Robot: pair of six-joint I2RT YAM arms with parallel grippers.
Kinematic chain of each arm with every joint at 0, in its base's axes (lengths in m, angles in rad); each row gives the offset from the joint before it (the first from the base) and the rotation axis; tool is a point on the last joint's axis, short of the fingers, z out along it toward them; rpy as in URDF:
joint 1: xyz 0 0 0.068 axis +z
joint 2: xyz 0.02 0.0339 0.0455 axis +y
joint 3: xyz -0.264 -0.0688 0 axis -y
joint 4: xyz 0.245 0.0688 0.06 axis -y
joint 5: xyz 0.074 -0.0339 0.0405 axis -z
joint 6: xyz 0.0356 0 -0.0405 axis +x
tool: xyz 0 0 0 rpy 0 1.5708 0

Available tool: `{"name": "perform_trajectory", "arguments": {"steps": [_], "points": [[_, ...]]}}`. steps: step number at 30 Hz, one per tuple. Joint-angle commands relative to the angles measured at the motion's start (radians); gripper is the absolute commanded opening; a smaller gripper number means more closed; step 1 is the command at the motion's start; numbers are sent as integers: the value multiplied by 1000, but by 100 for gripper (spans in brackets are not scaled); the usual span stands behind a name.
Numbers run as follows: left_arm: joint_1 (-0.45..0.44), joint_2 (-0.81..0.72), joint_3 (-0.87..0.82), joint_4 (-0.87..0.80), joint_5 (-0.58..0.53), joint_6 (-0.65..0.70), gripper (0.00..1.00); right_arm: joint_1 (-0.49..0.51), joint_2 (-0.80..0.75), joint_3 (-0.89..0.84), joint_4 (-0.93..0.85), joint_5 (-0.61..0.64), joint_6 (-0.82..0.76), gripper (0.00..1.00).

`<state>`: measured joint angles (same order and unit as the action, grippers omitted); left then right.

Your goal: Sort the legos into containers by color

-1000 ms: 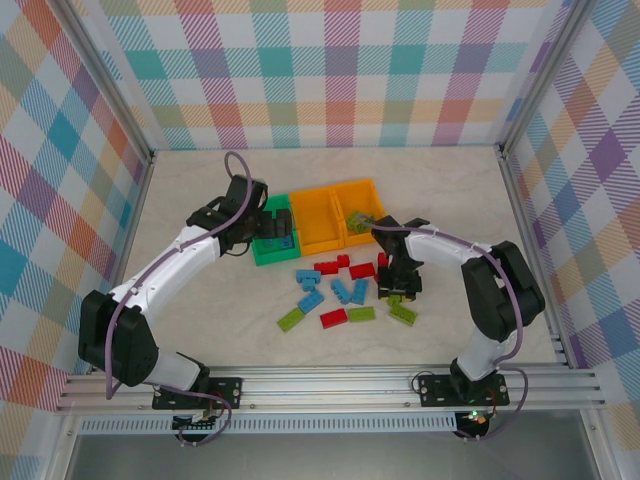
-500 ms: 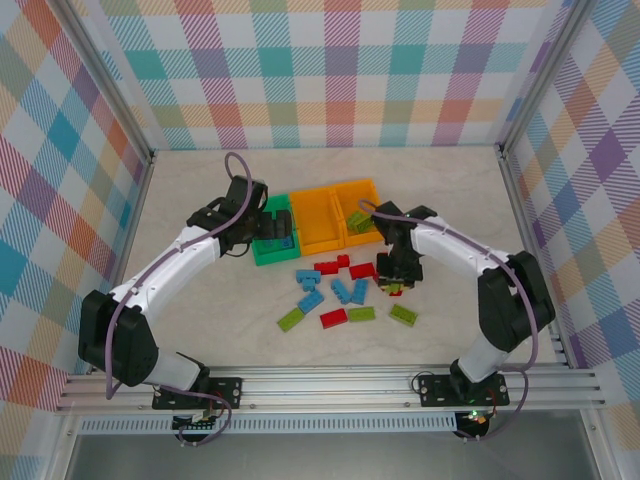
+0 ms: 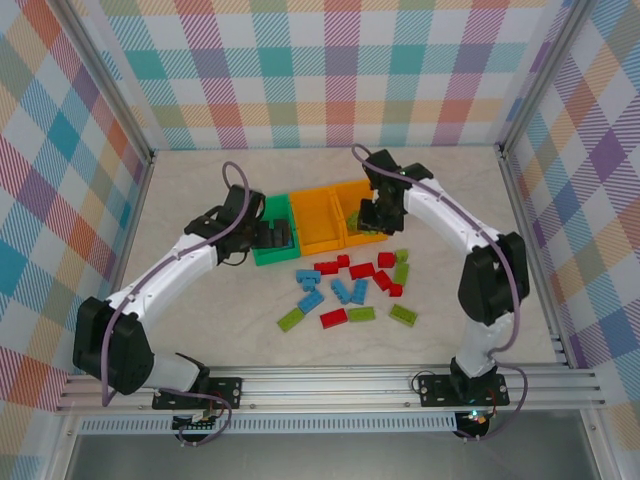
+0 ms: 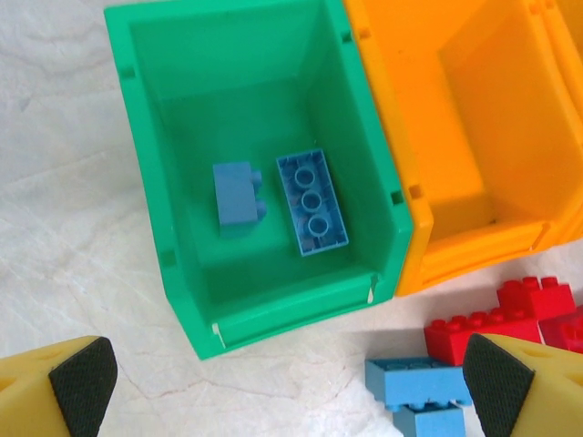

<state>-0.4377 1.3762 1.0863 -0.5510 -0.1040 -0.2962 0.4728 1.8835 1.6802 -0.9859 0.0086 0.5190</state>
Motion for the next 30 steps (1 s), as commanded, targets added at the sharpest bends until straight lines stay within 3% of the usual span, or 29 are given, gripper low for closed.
{"name": "perform_trajectory", "arguments": {"steps": [1,5,13,19,24,30], "points": [[-2,-52,-36,-26,26,-24,100,-14,109,149,-27,-33,-19,35],[-27,-94,-84,-33,32,-41,100,-31,239,305,-95,-29,-17,37],[-134,-139,-177,-75,27,-95,100,-69,356,454,-139,-47,-1,44],[-205,-152,-239,-46,34,-172,99,-69,393,498,-160,-93,-15,61],[-297,-130,-225,-19,49,-48,98,-69,350,449,-121,-107,-11,62],[-364,-5,-190,-5,156,152,92,-69,249,354,-71,-100,-7,63]]}}
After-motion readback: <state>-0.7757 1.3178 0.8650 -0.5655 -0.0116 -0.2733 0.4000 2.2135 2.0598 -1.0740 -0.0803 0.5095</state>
